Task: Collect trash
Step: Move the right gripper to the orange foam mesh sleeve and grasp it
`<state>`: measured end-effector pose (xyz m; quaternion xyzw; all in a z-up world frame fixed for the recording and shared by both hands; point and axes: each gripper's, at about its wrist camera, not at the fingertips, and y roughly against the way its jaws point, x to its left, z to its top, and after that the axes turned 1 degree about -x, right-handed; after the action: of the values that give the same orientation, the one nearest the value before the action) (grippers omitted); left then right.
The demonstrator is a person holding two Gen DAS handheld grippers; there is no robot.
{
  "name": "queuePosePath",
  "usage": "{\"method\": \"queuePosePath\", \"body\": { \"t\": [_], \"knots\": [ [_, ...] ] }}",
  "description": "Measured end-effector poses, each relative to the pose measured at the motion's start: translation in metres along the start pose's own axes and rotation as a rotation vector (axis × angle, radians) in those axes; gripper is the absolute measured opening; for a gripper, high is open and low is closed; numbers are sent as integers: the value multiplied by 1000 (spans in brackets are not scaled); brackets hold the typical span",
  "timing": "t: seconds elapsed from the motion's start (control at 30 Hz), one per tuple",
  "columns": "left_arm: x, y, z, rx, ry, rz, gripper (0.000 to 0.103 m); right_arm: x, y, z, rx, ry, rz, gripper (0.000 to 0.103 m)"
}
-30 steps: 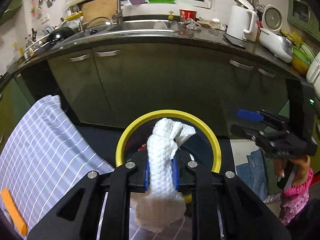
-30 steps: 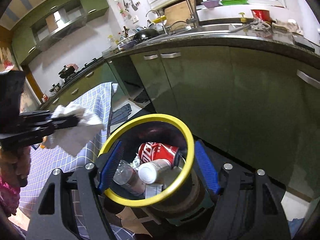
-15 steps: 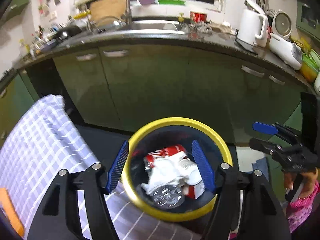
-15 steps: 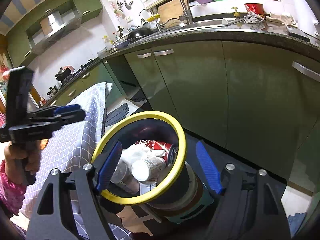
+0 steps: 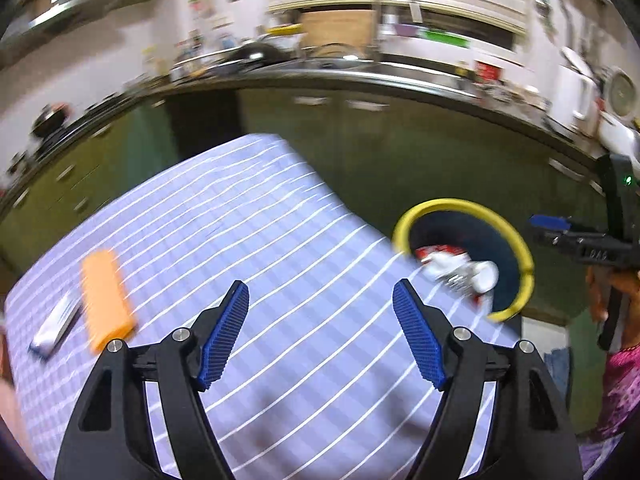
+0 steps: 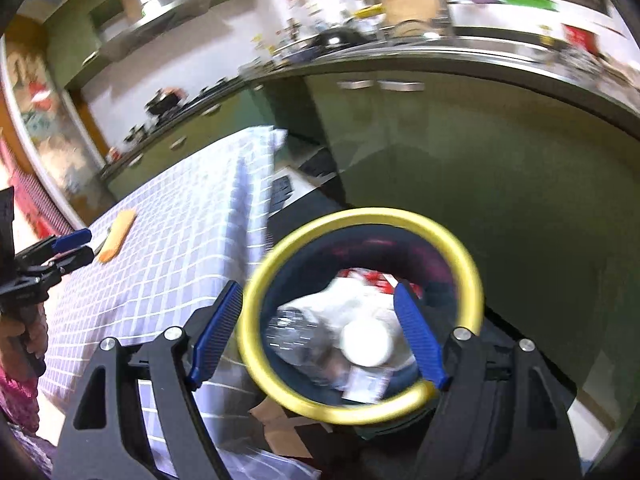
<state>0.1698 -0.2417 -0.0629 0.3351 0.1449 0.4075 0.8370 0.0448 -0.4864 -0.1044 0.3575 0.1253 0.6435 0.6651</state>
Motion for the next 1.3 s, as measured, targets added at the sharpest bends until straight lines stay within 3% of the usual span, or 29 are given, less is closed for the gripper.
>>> {"method": "queuePosePath", "body": {
  "t": [0.13, 0.4, 0.67, 0.9, 1.3],
  "knots": [
    [55, 20, -36, 16, 107, 76, 74, 53, -26, 13, 44, 92, 59, 74],
    [143, 70, -103, 10, 280, 242, 75, 196, -90, 31, 154, 314, 223, 74],
    [184, 97, -145, -4, 376, 297, 76, 335, -148, 46, 212, 463, 308, 74],
    [197, 104, -157, -21, 398, 281, 77, 398, -209, 49, 254, 499, 237, 74],
    [193, 115, -167, -41, 394, 252, 78, 425, -266, 43, 304, 479, 117, 74]
  ]
}}
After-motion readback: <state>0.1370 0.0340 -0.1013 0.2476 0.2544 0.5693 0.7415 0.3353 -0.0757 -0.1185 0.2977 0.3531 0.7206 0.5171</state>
